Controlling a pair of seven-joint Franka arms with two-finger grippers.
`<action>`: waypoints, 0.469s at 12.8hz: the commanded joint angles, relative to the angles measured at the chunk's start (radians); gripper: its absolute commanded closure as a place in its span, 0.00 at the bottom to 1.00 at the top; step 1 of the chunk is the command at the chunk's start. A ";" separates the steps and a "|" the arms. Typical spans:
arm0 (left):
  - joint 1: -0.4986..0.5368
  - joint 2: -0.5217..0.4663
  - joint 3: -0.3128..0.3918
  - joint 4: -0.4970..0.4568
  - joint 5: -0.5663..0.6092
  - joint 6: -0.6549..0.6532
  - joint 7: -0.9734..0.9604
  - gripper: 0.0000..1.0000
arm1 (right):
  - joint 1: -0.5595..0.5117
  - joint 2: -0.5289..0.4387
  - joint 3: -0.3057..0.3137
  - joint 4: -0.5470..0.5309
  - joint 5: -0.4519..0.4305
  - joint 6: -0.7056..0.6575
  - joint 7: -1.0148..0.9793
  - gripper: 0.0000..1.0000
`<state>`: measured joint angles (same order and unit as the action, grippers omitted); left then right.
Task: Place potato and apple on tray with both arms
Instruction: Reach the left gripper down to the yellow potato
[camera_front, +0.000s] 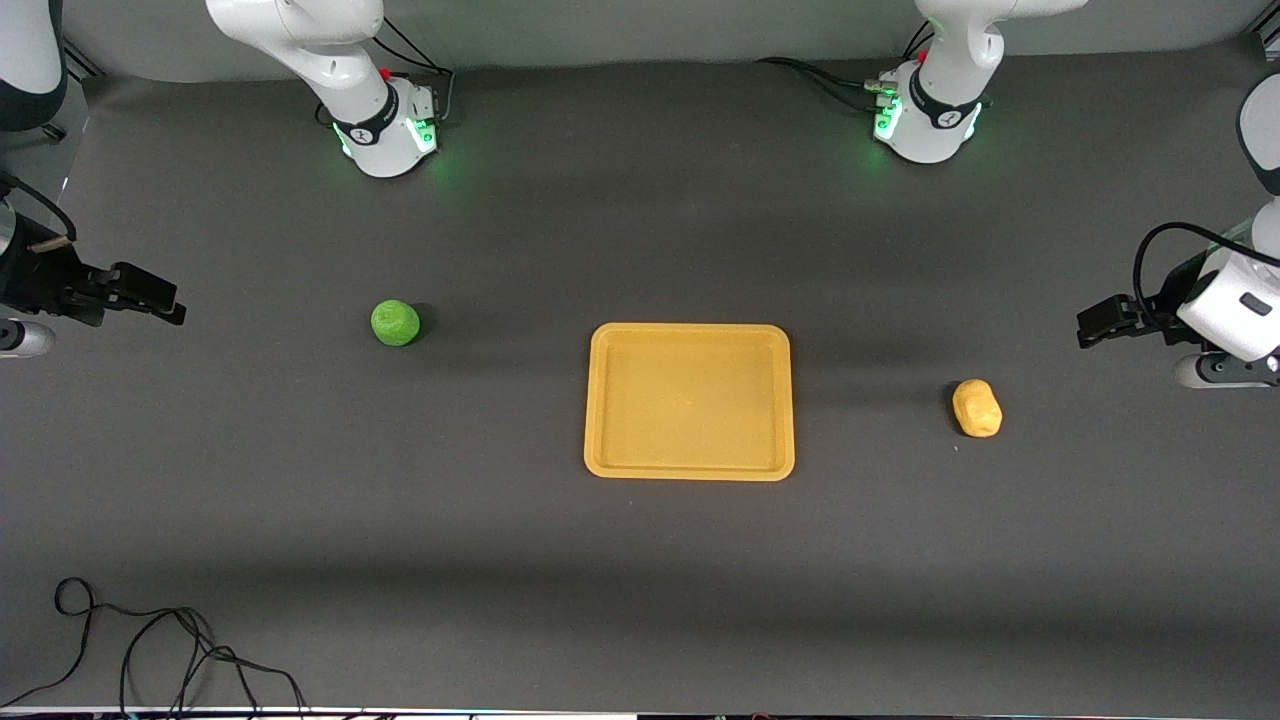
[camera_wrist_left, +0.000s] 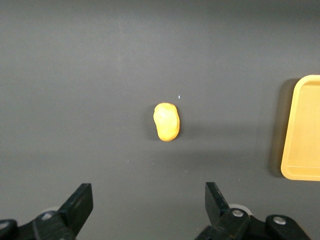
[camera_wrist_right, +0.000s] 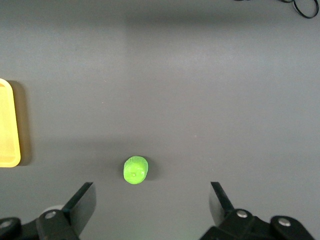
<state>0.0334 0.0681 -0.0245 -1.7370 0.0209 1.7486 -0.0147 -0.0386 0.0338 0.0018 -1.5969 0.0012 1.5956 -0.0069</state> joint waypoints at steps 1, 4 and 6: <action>-0.007 -0.002 -0.002 -0.045 0.004 0.021 0.012 0.00 | 0.002 0.003 0.000 0.008 0.016 -0.006 -0.005 0.00; -0.006 0.006 -0.002 -0.198 0.004 0.207 0.019 0.00 | 0.002 0.003 0.000 0.005 0.016 -0.006 -0.007 0.00; -0.007 0.079 -0.002 -0.249 0.004 0.285 0.021 0.00 | 0.003 0.001 0.001 0.000 0.016 -0.006 -0.008 0.00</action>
<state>0.0319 0.1070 -0.0296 -1.9283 0.0207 1.9540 -0.0122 -0.0384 0.0360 0.0019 -1.5974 0.0013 1.5940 -0.0069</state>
